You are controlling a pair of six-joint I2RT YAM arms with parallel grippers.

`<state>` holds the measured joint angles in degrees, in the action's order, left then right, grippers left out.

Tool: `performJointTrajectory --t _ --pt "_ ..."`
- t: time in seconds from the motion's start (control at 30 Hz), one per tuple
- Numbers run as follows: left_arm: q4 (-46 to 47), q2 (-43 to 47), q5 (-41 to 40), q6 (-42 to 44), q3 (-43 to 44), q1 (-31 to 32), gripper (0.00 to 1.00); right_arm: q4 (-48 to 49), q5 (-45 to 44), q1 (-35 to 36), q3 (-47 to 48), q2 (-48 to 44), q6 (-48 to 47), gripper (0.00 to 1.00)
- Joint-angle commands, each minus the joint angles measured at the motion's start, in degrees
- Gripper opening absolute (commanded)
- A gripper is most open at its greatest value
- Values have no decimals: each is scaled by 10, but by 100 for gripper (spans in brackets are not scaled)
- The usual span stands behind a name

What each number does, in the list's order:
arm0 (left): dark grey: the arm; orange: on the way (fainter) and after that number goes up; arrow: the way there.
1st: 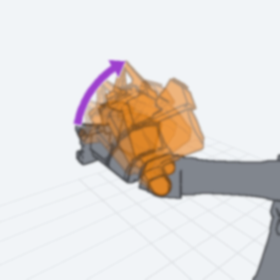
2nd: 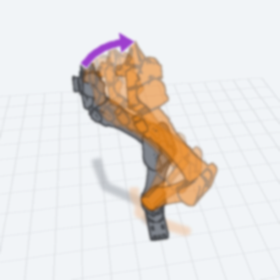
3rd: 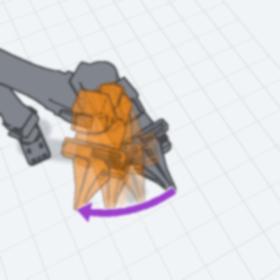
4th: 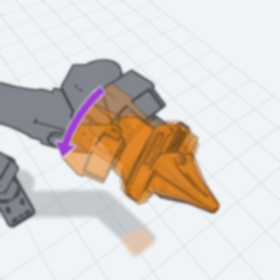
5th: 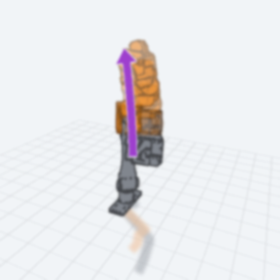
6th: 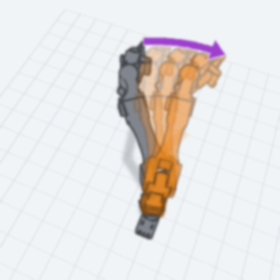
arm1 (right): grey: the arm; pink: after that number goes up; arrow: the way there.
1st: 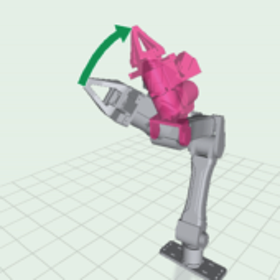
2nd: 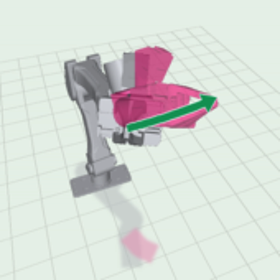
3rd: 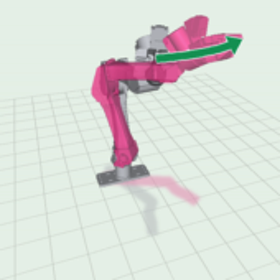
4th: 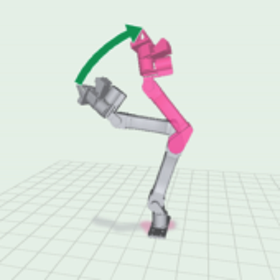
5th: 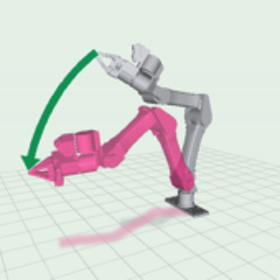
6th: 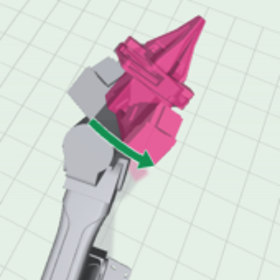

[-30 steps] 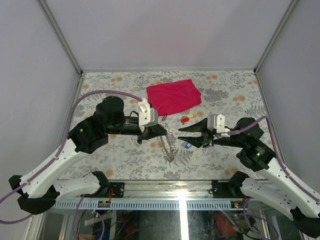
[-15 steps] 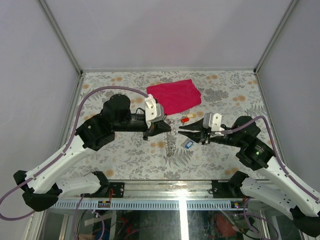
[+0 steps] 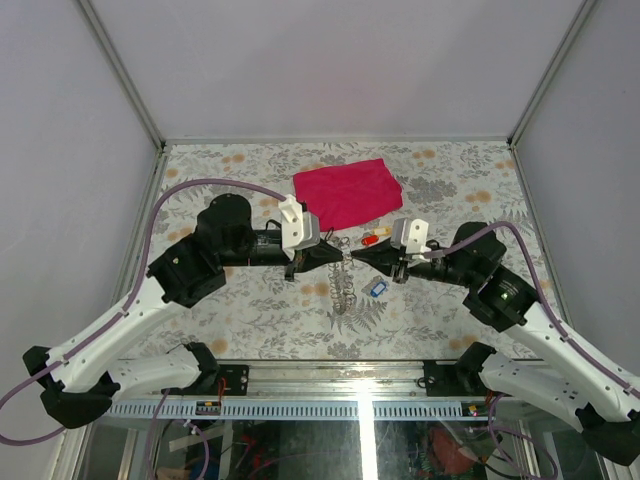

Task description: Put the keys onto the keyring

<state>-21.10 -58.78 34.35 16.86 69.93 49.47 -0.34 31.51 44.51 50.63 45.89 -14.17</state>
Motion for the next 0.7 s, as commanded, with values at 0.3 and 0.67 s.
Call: performJointTrajectory --t 0.3,0.67 --pt "55 18 16 11 0 2 0 50 62 2 22 -9 35 10" --pt "54 17 15 6 2 2 0 63 89 2 18 -24 52 11"
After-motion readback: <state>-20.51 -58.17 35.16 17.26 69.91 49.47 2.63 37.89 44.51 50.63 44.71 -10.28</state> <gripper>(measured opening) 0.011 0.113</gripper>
